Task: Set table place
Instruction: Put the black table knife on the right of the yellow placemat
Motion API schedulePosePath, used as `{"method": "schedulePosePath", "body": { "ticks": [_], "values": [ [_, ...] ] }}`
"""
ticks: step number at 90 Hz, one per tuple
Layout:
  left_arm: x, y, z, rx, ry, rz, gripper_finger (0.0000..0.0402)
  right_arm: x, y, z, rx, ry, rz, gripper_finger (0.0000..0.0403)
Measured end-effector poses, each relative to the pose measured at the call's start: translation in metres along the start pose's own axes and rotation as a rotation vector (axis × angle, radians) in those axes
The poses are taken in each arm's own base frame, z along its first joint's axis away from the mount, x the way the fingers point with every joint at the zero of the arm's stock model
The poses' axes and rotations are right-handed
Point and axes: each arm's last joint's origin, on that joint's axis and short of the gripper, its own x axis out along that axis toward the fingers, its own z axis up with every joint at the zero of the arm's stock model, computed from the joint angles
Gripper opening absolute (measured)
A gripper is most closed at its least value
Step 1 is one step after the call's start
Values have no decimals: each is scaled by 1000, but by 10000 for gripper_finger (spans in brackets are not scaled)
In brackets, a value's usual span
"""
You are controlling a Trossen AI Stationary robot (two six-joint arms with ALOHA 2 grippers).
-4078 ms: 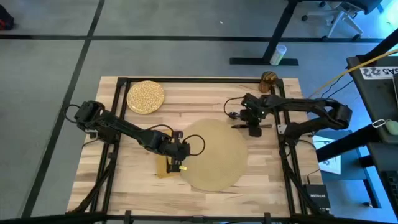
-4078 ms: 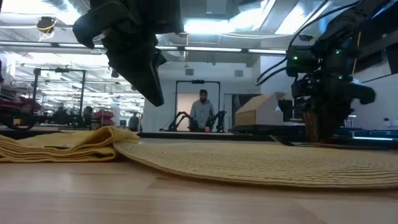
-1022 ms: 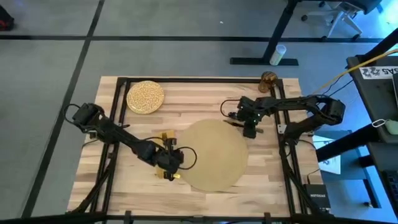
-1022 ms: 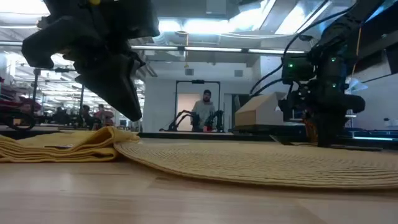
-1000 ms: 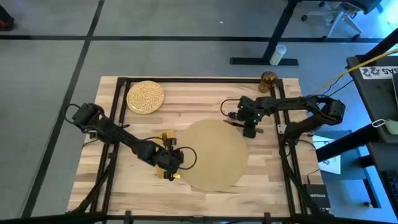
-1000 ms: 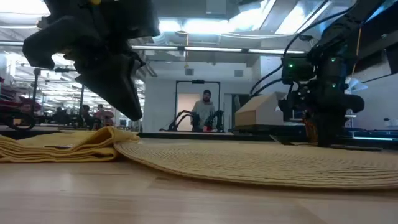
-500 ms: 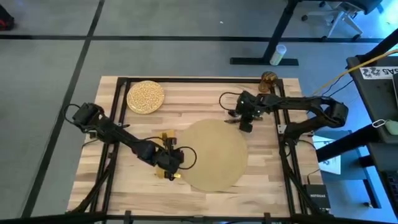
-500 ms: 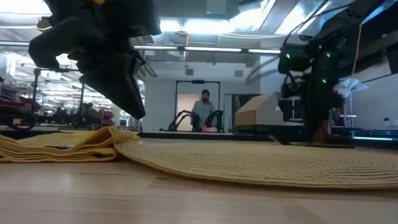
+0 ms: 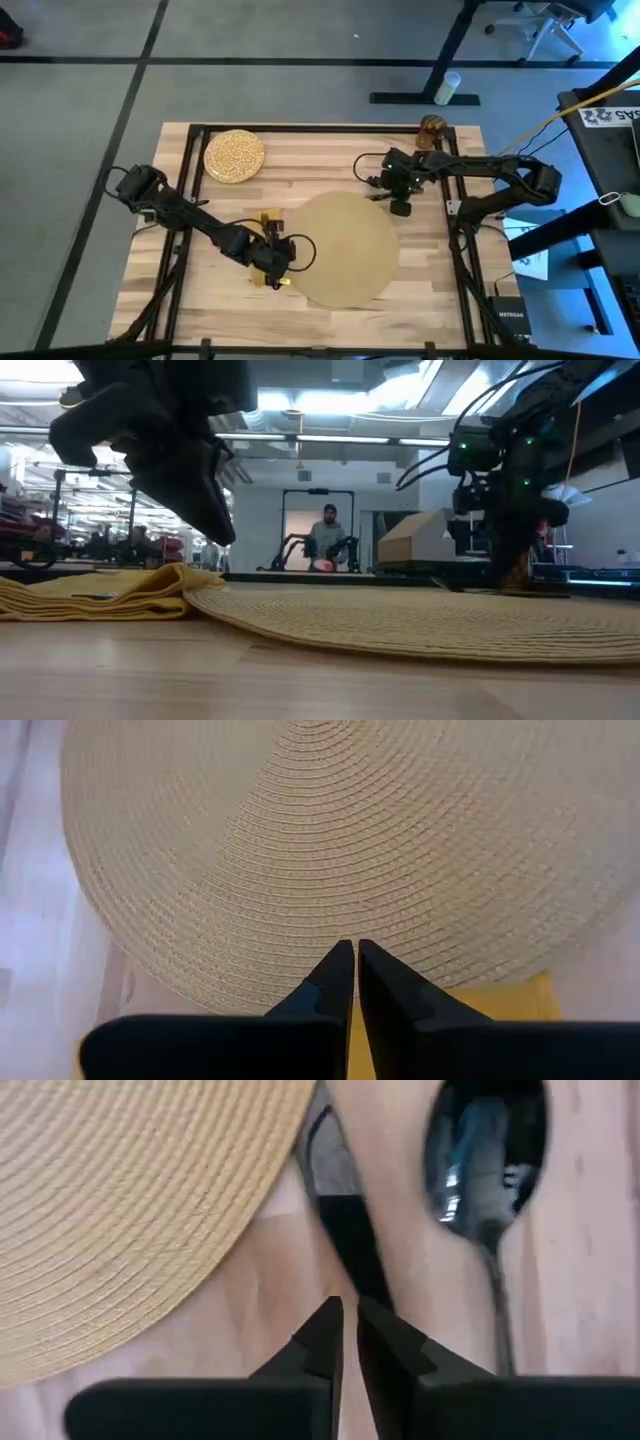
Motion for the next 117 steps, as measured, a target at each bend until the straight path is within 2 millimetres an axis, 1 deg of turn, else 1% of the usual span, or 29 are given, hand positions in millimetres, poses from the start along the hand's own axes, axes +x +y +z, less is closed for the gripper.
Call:
{"method": "schedulePosePath", "body": {
  "ticks": [9, 17, 25, 32, 43, 68, 87, 94, 104, 117],
  "values": [
    [2, 3, 1, -10, 1, 6, 1, 4, 0, 1, -17, 4, 33, 16],
    [3, 6, 2, -21, -1, 12, 1, 13, -1, 3, -24, 8, 81, 4],
    [4, 7, 4, -28, -14, 11, 1, 23, -3, 6, -35, 12, 101, 3],
    [4, 8, 5, -27, -16, 13, 1, 31, -7, 9, -30, 13, 84, 2],
    [4, 8, 4, -33, -15, 13, 1, 38, -16, 10, 5, -12, 84, 1],
    [6, 12, 5, -41, -12, 19, 1, 35, -37, 11, 81, -98, 43, 0],
    [9, 20, 7, -54, -7, 34, 1, 32, -54, 15, 119, -173, -72, 0],
    [11, 23, 8, -63, -6, 39, 1, 31, -58, 14, 125, -183, -83, 0],
    [12, 27, 8, -61, -2, 48, 1, 27, -62, 15, 127, -190, -53, 0],
    [16, 35, 10, -71, 1, 62, 1, 19, -62, 21, 88, -161, 6, 0]
  ]
}}
